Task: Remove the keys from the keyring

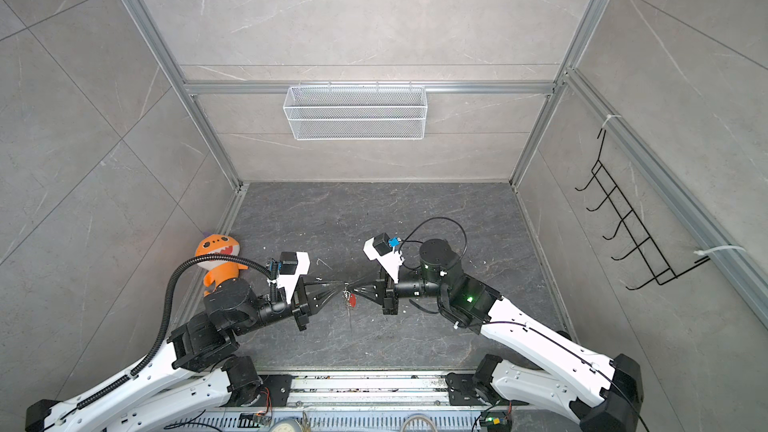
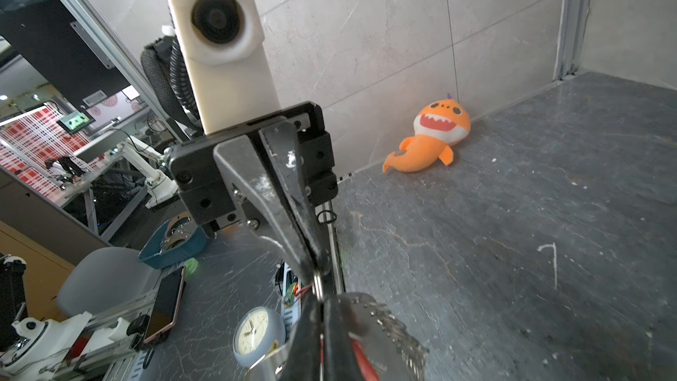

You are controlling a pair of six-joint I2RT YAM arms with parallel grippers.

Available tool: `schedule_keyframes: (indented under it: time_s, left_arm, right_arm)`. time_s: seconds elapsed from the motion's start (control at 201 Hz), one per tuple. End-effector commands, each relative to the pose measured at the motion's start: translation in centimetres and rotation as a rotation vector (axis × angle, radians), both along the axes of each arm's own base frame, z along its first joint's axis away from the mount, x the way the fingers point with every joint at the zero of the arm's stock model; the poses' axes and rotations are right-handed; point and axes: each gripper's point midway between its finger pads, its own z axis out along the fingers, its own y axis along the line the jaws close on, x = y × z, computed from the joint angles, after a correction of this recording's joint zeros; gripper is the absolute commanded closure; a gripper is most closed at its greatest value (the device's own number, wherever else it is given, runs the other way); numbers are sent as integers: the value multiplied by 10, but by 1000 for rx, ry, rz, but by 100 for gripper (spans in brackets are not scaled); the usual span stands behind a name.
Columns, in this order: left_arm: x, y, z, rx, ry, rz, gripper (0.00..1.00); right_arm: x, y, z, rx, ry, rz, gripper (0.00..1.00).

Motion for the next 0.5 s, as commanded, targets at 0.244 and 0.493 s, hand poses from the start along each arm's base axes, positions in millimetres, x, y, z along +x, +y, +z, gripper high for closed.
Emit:
schedule_keyframes:
  time_s: [0.244,0.493]
  left_arm:
    - [-32,0,18,49,21,-164,66]
    - [-37,-16,12,118,83,-246,65]
  right_arm:
    - [-10,-36,-15,-317,-24,-23,100]
    - [-21,-38,-8,-355,-41,48,100]
